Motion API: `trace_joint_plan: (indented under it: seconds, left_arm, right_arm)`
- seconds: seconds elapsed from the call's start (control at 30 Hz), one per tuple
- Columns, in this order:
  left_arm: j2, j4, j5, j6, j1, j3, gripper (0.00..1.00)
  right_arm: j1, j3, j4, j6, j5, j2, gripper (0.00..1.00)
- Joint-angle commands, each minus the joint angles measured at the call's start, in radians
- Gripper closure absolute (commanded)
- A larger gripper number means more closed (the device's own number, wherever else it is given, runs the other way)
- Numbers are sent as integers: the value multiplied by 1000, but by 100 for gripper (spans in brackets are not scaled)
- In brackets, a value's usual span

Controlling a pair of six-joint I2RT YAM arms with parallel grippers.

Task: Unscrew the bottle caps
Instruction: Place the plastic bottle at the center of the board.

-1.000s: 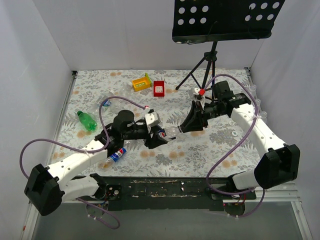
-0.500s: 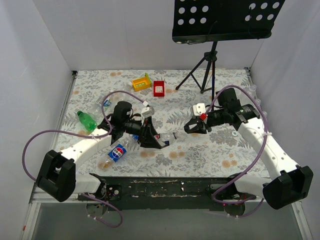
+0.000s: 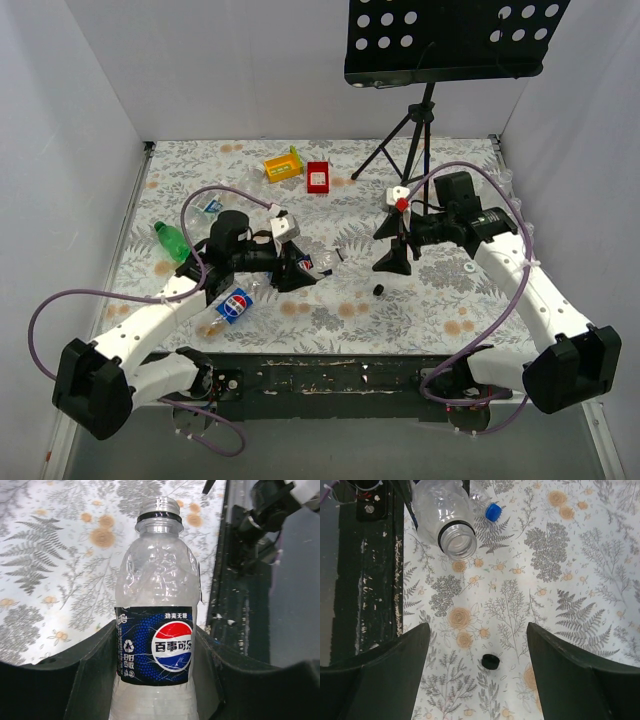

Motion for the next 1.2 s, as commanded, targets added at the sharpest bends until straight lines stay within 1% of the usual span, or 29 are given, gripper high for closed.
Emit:
trace_joint_plan:
  seconds: [0.0, 0.03, 0.1, 0.17, 0.2, 0.3, 0.33, 0.37, 0.4, 0.6, 0.73, 0.8, 0.87, 1.07, 1.1, 1.17]
  left_arm:
    - [-71, 3, -213, 102, -43, -37, 100]
    - [-82, 1, -243, 109, -56, -40, 100]
    - [-88, 3, -284, 119, -73, -50, 100]
    - [-87, 9, -321, 122, -93, -56, 100]
    - [-87, 15, -327, 122, -102, -62, 100]
    - [-87, 68, -329, 110, -140, -92, 100]
    - [-82, 90, -339, 105, -154, -100, 100]
    - [-75, 110, -346, 100, -172, -105, 100]
    - [-61, 146, -355, 93, -185, -103, 100]
    - [7, 242, -388, 39, -229, -91, 100]
    - [33, 253, -410, 28, -245, -79, 100]
    - [37, 256, -410, 30, -246, -79, 100]
    - [39, 260, -407, 27, -251, -85, 100]
    - [42, 274, -424, 17, -260, -83, 100]
    - [42, 274, -425, 17, -261, -85, 100]
    - [45, 274, -428, 19, -261, -82, 98]
  right_arm:
    - [-39, 67, 8, 192, -90, 46, 14]
    - [-46, 72, -8, 201, -119, 56, 13]
    - [-51, 67, -3, 232, -114, 65, 13]
    - [-60, 35, 56, 305, -69, 65, 13]
    - [-66, 15, 78, 325, -84, 65, 14]
    - [-79, -44, 141, 391, -227, 77, 15]
    - [-76, -76, 181, 440, -273, 77, 16]
    - [-71, -92, 219, 471, -281, 79, 16]
    - [-57, -95, 247, 502, -264, 86, 16]
    - [-5, -69, 278, 572, -213, 146, 18]
    - [12, -69, 264, 570, -209, 171, 23]
    - [16, -77, 285, 589, -229, 165, 27]
    - [16, -77, 296, 606, -238, 168, 28]
    - [29, -61, 282, 608, -247, 192, 43]
    - [30, -58, 279, 603, -250, 194, 48]
    - [32, -51, 275, 596, -259, 198, 65]
